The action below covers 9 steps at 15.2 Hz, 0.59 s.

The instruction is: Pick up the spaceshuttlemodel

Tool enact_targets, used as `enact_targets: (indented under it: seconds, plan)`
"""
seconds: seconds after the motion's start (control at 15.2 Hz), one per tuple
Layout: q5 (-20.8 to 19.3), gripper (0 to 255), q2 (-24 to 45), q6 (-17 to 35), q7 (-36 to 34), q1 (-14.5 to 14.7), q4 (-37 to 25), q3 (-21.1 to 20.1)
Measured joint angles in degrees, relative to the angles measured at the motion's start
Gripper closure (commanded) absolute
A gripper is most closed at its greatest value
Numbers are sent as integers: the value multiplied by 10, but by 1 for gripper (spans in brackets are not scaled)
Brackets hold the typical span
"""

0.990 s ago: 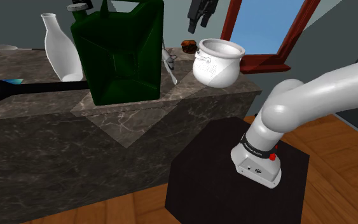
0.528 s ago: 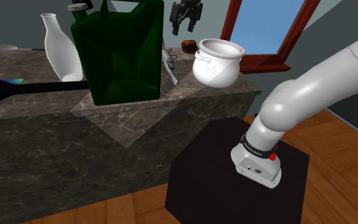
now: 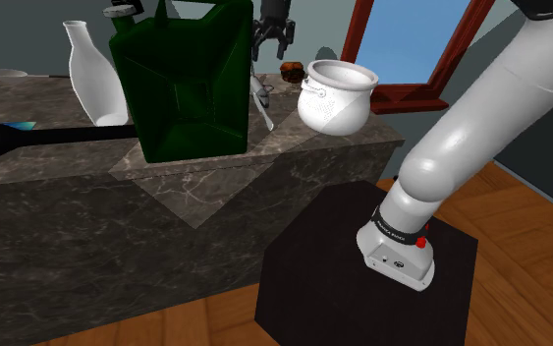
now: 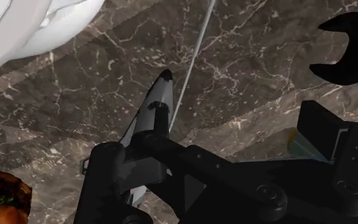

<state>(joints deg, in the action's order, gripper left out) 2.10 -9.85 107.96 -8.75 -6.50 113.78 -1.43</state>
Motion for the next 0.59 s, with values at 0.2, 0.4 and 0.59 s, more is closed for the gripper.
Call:
enact_targets:
  seconds: [0.2,0.4,0.59]
  plan:
    - [7,0,62,5,-18,-11,-43,11]
    - [17,0,124,7,-34,-22,-89,21]
    - [29,0,187,7,-49,-34,-138,33]
